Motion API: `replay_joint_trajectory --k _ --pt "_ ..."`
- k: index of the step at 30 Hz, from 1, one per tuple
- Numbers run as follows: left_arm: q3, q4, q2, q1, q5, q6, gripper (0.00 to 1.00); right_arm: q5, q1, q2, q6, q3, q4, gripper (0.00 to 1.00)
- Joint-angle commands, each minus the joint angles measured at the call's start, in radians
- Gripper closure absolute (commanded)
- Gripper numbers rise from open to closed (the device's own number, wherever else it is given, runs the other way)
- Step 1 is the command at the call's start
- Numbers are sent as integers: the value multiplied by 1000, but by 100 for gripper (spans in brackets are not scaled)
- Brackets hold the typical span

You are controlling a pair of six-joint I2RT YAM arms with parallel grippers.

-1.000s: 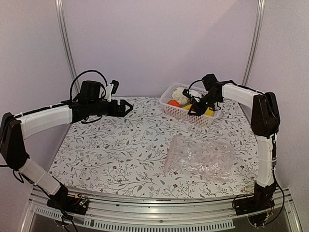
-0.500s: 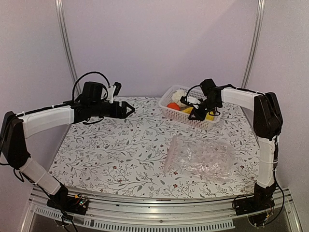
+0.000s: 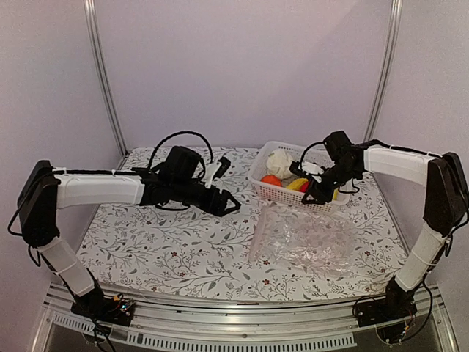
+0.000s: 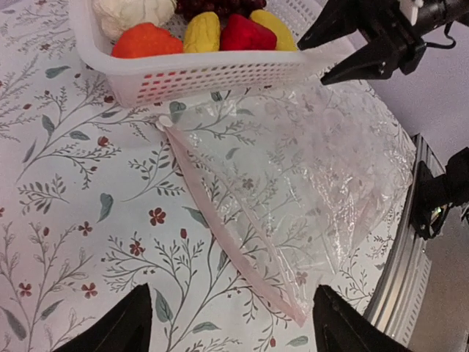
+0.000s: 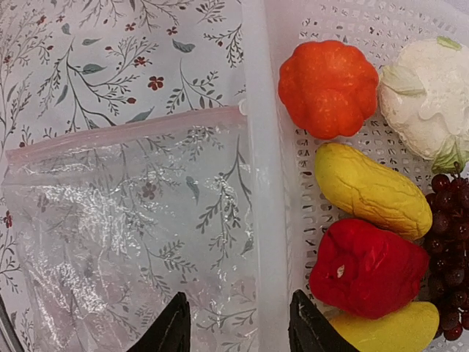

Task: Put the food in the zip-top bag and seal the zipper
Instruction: Move the bin to the center of the board.

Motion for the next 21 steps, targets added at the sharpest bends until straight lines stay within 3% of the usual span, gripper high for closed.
replay_joint_trajectory --k 1,11,15,21 --pt "23 -15 99 -63 28 -144 28 -110 6 -162 70 -46 -3 53" --pt "-59 315 281 -43 198 -482 46 -135 -15 -371 151 -277 144 51" --pt "-39 364 358 -40 221 -532 57 -197 -42 -404 170 -328 189 51" --pt "-10 402 439 -39 238 -586 66 -212 -45 -408 178 -333 198 52"
